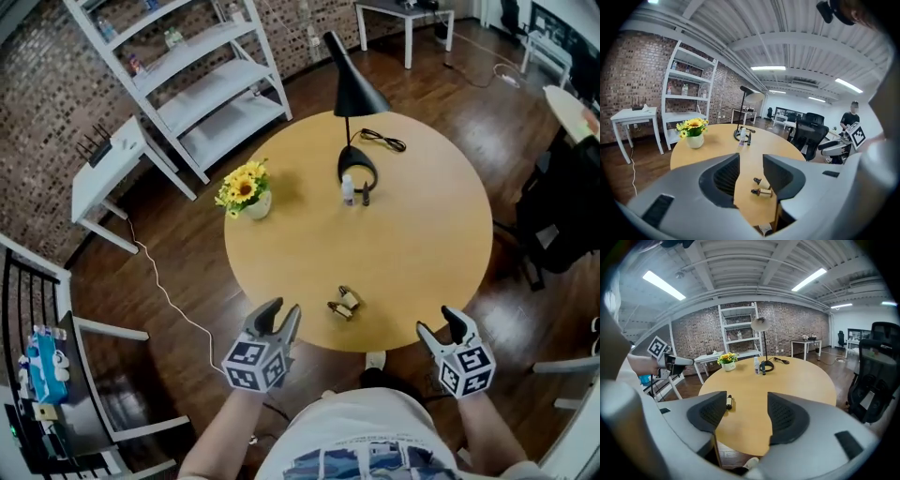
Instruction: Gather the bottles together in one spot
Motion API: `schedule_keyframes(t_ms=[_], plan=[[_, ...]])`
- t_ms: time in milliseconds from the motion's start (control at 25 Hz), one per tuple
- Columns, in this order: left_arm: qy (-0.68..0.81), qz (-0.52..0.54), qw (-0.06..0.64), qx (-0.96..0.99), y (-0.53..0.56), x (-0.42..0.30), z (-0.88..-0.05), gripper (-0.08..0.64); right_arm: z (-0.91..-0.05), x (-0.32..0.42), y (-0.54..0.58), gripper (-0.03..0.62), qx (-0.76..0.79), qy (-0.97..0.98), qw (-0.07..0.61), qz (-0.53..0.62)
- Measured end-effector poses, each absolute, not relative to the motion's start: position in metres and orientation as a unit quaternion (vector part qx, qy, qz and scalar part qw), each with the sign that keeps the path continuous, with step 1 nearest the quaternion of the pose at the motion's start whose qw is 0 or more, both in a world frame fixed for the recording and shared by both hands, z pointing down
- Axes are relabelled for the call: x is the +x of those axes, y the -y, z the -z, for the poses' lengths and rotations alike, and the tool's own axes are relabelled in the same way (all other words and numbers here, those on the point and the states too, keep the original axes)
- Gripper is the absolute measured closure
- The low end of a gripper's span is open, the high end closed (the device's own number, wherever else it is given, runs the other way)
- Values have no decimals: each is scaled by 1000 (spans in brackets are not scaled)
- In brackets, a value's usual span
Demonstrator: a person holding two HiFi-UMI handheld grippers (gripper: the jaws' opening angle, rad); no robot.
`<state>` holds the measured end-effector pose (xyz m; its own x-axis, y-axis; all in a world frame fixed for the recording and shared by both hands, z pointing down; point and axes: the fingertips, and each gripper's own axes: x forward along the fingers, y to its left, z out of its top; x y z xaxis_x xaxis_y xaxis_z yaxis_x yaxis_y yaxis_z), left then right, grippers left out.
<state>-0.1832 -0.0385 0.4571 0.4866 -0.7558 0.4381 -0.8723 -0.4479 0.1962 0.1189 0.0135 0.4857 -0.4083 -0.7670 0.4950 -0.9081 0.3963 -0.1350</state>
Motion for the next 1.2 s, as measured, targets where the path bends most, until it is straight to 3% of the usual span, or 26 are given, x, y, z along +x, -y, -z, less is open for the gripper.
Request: schedule_keyframes(t_ms=[240,440,1200], plan=[[476,-135,224,840,-51,-232,-466,391,-468,96,-80,293,556,791,147,-211],[457,-130,236,848,-109,-255,-464,391,-464,76,-136,293,584,772,157,-196],[416,-140,250,863,-186,-244,-466,387,-467,43,-217,293,582,770,195,-175]])
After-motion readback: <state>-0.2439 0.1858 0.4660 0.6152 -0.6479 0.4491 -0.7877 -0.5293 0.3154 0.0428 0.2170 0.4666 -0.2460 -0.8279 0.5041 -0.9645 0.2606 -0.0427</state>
